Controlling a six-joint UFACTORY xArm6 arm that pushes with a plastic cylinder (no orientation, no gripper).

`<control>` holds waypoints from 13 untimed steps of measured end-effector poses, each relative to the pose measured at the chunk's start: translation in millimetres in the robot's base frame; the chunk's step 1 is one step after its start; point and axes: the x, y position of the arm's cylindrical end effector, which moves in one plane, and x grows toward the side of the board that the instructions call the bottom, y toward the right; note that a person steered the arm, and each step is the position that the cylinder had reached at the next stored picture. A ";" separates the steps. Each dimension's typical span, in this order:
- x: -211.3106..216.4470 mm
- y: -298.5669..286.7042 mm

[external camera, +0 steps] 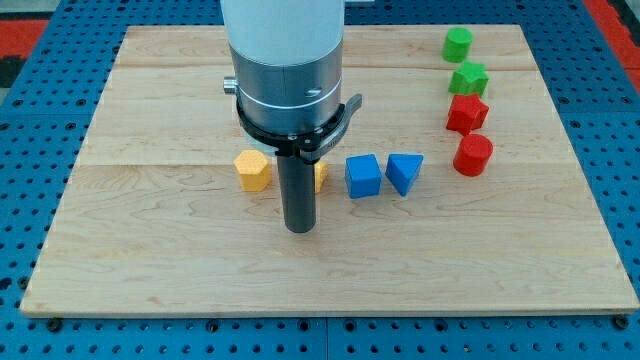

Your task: Move the yellow heart to the center left

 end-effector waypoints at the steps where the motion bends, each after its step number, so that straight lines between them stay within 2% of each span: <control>1: 0.0 -0.2; 7: 1.4 6.1; 8: 1.4 69.4; 9: -23.2 71.8; 12: -77.0 8.5; 13: -77.2 -59.8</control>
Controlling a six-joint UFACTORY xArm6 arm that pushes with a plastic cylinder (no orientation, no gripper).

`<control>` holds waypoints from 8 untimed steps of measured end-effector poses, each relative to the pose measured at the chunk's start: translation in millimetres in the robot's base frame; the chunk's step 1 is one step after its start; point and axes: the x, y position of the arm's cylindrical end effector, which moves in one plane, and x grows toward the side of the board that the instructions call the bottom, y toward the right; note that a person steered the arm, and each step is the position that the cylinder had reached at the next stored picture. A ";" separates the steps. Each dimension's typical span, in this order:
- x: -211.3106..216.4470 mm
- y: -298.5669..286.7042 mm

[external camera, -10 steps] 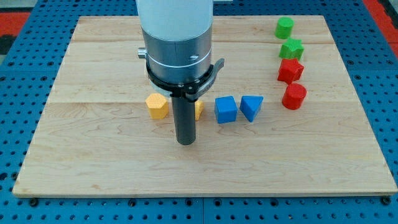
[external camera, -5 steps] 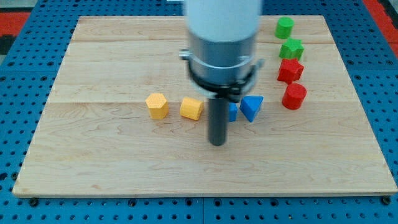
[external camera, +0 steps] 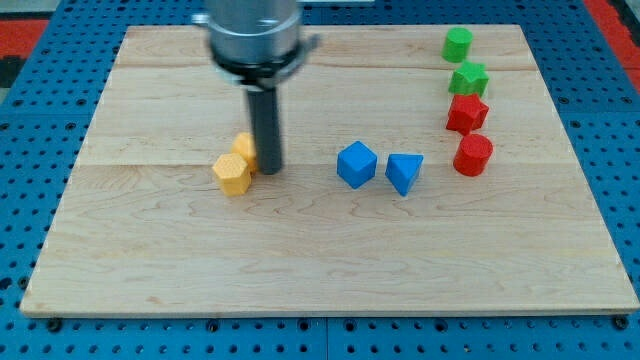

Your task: Move the yellow heart to the center left

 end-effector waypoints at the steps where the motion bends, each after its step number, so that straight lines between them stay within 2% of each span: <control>1: -3.0 -8.3; 2: -34.8 30.1; 3: -44.0 -54.4; 7: 27.2 -72.6; 8: 5.2 -103.2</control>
